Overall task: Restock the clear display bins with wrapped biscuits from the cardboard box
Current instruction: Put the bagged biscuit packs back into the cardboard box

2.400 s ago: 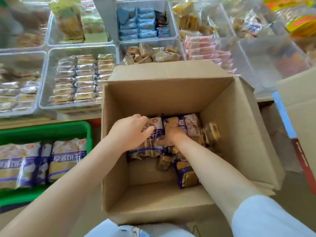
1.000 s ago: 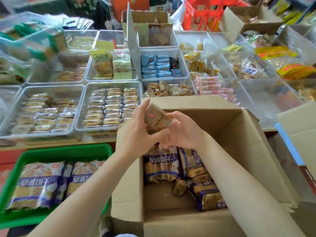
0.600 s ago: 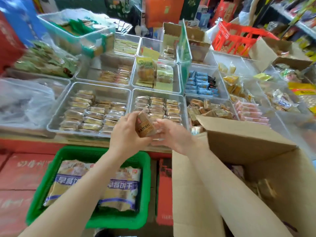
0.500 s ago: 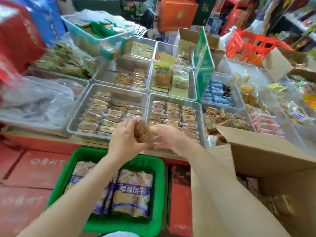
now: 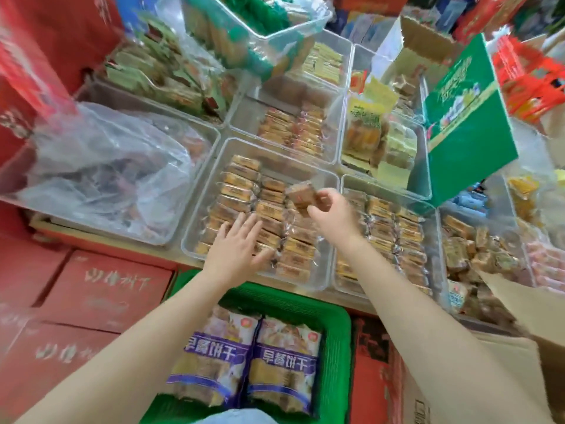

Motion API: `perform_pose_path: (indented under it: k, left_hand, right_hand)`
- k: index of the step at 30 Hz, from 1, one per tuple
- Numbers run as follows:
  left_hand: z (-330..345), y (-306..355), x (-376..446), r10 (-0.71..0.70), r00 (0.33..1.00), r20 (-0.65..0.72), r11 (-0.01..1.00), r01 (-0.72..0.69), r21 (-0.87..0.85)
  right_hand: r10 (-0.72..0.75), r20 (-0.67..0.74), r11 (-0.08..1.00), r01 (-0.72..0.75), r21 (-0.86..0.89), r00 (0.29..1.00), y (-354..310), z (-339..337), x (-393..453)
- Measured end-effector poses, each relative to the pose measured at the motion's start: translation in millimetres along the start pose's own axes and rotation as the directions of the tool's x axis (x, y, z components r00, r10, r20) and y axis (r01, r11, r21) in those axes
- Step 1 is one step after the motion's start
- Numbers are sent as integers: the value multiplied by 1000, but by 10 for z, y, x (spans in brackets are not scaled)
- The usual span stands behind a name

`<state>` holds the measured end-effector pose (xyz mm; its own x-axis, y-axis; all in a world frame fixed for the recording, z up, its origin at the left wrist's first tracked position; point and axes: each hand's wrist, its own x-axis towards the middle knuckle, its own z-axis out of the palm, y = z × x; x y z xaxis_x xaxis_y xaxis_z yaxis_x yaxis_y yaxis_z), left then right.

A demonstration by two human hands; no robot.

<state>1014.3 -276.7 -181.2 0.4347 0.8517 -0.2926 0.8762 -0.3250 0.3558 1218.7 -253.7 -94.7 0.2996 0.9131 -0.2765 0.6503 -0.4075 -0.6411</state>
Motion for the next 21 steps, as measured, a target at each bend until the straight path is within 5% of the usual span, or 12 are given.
perform_pose_path:
  k: [10,15,21]
  left_hand:
    - [-55,-101,248,-15,1000,20,991,13,135]
    - [9,-74,218,-24,999,35,988,18,155]
    - [38,-79,277,-32,998,47,995,27,100]
  right_hand:
    - [-45,192,867,134,-481,980,-147,701,848]
    - [-70,326,836,234,-496,943,-104,701,892]
    - [-59,326,879,204,-431,943,79,797,908]
